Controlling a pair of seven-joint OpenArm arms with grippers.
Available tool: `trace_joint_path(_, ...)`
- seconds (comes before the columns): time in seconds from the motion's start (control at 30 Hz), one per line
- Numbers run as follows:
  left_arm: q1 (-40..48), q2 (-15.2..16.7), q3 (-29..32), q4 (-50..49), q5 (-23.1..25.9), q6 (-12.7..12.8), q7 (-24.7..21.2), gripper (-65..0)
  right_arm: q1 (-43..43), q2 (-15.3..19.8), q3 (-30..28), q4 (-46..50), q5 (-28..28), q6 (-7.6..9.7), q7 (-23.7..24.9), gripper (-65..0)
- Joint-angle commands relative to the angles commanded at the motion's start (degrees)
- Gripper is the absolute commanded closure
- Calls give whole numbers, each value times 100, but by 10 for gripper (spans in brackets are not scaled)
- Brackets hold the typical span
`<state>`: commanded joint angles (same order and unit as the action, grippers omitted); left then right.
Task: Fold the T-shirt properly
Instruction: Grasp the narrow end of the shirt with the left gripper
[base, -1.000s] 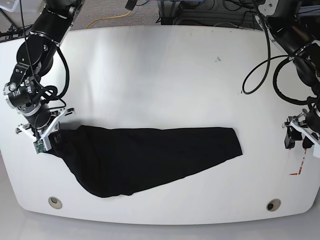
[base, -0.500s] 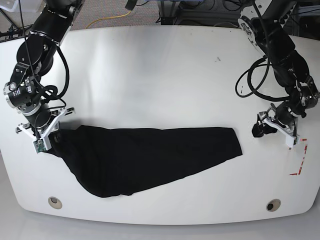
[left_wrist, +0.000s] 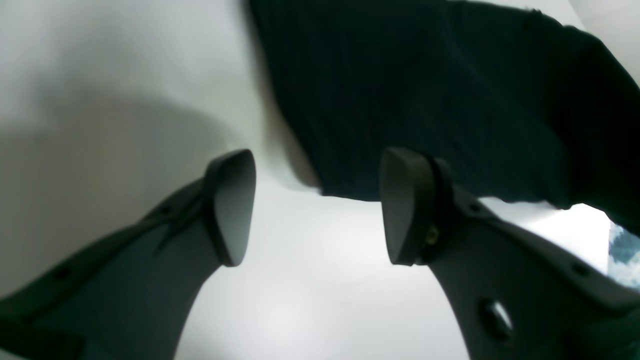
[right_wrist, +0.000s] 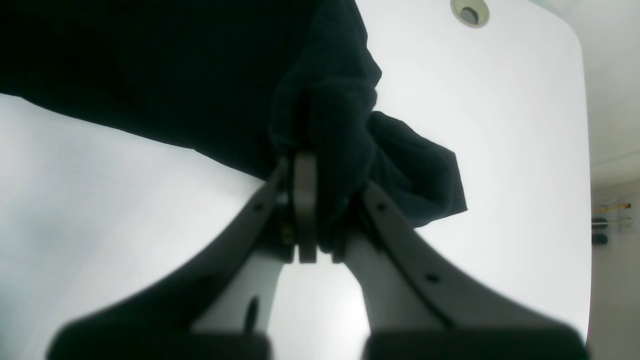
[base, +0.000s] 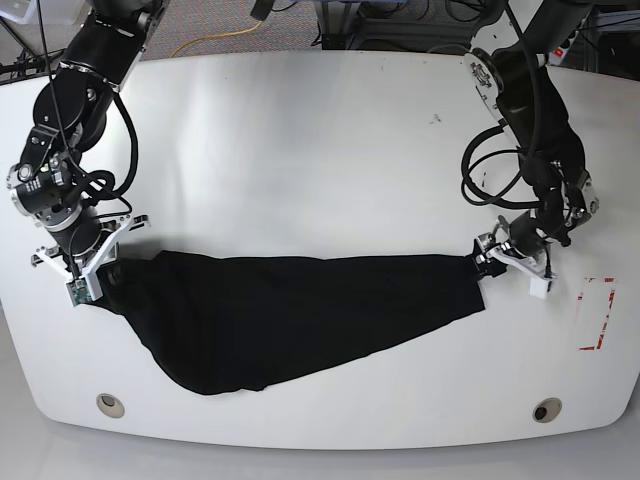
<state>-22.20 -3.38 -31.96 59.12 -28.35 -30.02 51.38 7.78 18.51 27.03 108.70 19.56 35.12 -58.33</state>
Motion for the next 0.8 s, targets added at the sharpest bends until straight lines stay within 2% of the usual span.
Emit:
trace_joint_path(0.07, 0, 70, 70, -97, 0, 114, -132, -372, 0, -9, 0, 0, 0, 0, 0, 0)
trace_joint_path(0.2, 0, 88, 97, -378, -9, 563, -510, -372, 9, -9, 0, 0, 0, 0, 0, 0)
trace_joint_path(0.47, -158, 88, 97, -738, 9, 607, -782, -372, 9, -9, 0, -9, 0, 0, 0, 0)
trace_joint_path(0.57, -273, 88, 167, -774, 9, 800, -800, -372, 9, -9, 0, -18, 0, 0, 0, 0)
trace_joint_path(0.67, -334, 88, 431, -774, 0, 826, -800, -371, 9, -9, -9, -18, 0, 0, 0, 0)
trace_joint_path(0.73, -352, 88, 492, -774, -9, 826, -800, -344, 9, -18, -9, -18, 0, 0, 0, 0)
trace_joint_path(0.8, -360, 88, 475, -774, -9, 835, -809, -253, 9, -97, -9, -18, 0, 0, 0, 0)
